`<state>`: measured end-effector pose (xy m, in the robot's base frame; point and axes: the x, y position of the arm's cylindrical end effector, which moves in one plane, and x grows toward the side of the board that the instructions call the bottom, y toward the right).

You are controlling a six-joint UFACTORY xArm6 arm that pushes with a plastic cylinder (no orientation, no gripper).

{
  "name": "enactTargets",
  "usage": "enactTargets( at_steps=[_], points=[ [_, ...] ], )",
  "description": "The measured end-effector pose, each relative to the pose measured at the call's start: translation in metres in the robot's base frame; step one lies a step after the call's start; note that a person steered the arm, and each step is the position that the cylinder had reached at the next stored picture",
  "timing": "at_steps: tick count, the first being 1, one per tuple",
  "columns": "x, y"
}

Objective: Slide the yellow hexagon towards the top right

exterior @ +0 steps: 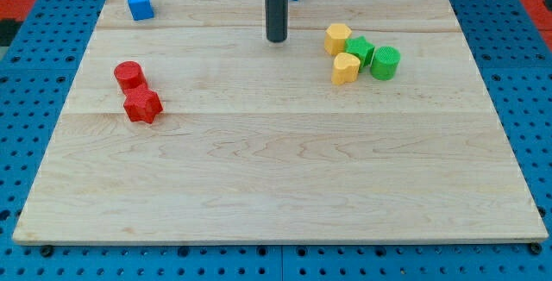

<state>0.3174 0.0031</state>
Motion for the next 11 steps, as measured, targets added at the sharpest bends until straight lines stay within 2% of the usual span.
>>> enactTargets(
  at_steps=[1,3,4,6,8,9,11],
  points=[
    [0.033,0.032],
    [-0.014,0.093],
    [-0.021,0.105],
    [-0.069,0.118],
    [-0.078,0.163],
    [-0.095,0.166],
    [-0.102,0.174]
  ],
)
